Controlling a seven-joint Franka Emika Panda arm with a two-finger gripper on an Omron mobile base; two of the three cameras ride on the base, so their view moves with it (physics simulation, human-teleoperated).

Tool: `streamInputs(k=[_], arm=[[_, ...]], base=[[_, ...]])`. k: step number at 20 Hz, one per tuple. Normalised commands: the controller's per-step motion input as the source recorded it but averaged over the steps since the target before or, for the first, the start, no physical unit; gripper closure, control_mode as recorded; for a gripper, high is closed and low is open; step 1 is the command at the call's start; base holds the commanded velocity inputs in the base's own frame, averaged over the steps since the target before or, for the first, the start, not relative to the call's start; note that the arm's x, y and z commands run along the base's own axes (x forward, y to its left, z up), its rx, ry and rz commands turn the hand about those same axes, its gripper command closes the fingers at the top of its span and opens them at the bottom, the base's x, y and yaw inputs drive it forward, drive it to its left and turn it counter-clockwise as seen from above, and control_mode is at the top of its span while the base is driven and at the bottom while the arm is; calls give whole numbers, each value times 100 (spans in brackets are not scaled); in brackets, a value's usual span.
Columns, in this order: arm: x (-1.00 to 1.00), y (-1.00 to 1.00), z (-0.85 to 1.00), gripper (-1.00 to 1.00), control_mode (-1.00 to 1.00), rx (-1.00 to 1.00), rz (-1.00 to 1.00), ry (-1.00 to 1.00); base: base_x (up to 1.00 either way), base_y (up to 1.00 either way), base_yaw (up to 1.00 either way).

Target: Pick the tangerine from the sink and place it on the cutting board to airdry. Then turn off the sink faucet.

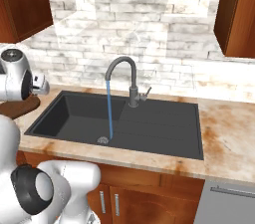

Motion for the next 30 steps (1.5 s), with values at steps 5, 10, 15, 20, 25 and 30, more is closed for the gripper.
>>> streamInputs(k=[5,10,15,20,25,30], arm=[[-48,36,3,100,-100,0,13,-14],[-1,39,13,100,-100,0,14,-8],[-1,31,9,100,-100,0,13,-12],[0,32,14,100,-100,0,10,-7],[0,45,6,100,-100,-2,1,-1],[18,50,-6,100,-100,-4,0,4]], base=[[0,0,0],[0,0,0],[0,0,0],[0,0,0],[0,0,0],[0,0,0]])
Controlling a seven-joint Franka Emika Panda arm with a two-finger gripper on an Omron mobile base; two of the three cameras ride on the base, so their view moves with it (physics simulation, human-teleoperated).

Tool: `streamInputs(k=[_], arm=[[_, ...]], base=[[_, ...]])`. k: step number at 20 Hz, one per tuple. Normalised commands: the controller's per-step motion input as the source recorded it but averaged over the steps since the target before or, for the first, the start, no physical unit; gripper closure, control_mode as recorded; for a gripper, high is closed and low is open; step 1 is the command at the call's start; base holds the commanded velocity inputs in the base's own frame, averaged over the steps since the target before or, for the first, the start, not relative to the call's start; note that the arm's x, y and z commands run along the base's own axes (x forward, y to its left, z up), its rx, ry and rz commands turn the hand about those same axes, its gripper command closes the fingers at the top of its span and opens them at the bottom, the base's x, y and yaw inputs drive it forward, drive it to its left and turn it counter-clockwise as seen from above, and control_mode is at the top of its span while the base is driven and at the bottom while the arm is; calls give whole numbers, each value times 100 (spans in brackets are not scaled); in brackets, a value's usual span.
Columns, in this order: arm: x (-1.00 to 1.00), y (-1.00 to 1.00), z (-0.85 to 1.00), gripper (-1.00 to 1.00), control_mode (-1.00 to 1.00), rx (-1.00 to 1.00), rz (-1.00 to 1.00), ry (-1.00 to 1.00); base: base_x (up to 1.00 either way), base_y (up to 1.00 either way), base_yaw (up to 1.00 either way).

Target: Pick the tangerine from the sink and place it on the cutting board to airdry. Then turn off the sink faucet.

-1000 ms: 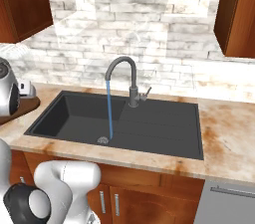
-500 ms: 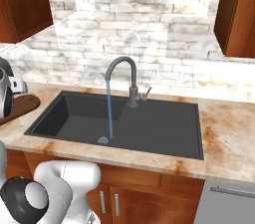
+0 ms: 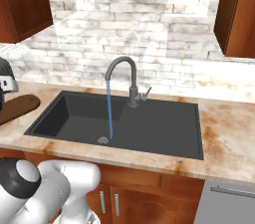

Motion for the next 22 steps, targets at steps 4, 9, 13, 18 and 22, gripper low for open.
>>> streamInputs(k=[4,9,13,18,22], arm=[[11,35,-10,100,-100,-6,0,9],[18,43,-18,100,-100,-6,0,15],[12,42,-16,100,-100,-6,0,10],[4,35,-39,100,-100,-5,0,0],[11,27,-39,100,-100,-5,0,0]], base=[[0,0,0],[0,0,0],[0,0,0],[0,0,0],[0,0,0]])
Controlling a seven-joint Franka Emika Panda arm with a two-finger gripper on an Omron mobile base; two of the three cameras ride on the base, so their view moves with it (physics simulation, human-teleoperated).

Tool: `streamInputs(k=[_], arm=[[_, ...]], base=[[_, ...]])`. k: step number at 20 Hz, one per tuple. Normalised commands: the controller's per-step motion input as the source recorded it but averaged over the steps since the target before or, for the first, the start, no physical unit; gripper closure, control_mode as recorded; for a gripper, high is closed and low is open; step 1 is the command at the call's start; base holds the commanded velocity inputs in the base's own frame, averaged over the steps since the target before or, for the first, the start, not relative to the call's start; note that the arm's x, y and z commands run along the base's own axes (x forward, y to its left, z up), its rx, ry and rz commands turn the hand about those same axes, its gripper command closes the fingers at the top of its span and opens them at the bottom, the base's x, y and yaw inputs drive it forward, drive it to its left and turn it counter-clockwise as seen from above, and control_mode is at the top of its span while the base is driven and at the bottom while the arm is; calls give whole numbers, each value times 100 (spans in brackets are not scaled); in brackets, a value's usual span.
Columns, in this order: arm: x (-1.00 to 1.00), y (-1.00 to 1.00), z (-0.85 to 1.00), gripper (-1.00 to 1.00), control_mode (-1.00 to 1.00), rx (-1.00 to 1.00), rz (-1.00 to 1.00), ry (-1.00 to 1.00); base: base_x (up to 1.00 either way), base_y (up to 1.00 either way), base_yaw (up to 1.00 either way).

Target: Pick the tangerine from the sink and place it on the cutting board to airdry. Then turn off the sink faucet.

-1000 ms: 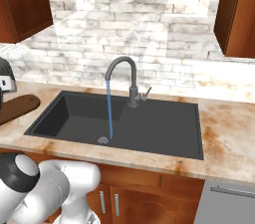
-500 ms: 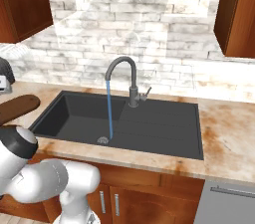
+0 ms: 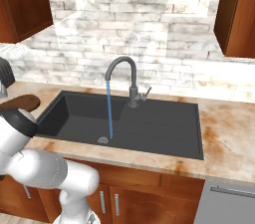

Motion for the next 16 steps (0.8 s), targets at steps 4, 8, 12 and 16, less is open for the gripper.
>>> streamInputs(k=[4,8,12,16], arm=[[16,16,-11,100,-100,-4,0,0],[12,15,-2,100,-100,-4,0,0],[11,20,-2,100,-100,-2,0,0],[5,16,-13,100,-100,0,0,0]], base=[[0,0,0],[0,0,0],[0,0,0],[0,0,0]])
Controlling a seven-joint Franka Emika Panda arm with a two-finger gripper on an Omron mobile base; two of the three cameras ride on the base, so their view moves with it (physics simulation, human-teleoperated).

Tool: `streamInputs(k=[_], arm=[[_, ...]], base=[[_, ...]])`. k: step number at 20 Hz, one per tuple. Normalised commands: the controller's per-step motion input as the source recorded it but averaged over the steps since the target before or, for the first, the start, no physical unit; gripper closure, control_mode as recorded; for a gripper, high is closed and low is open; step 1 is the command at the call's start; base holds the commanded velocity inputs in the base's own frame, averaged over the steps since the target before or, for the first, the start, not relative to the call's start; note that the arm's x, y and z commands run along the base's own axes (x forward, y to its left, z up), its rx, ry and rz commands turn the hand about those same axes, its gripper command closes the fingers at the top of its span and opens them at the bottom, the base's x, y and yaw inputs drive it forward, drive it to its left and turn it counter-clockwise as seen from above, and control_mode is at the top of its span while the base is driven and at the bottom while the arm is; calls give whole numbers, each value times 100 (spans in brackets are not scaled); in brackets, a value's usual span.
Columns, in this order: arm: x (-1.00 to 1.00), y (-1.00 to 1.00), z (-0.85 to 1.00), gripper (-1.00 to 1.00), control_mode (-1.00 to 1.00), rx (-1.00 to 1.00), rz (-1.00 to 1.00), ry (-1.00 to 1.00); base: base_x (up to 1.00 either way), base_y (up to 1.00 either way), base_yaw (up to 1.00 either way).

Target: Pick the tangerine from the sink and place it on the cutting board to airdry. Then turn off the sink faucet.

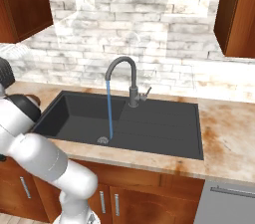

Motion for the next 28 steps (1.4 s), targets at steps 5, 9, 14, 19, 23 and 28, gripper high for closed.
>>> streamInputs(k=[5,9,14,19,23,28], arm=[[5,14,-19,100,-100,0,0,0],[7,12,-20,100,-100,0,0,0],[12,14,-18,100,-100,0,0,2],[11,14,-16,100,-100,0,0,3],[0,11,-14,100,-100,0,0,3],[0,9,-19,100,-100,0,0,1]], base=[[0,0,0],[0,0,0],[0,0,0],[0,0,0],[0,0,0],[0,0,0]])
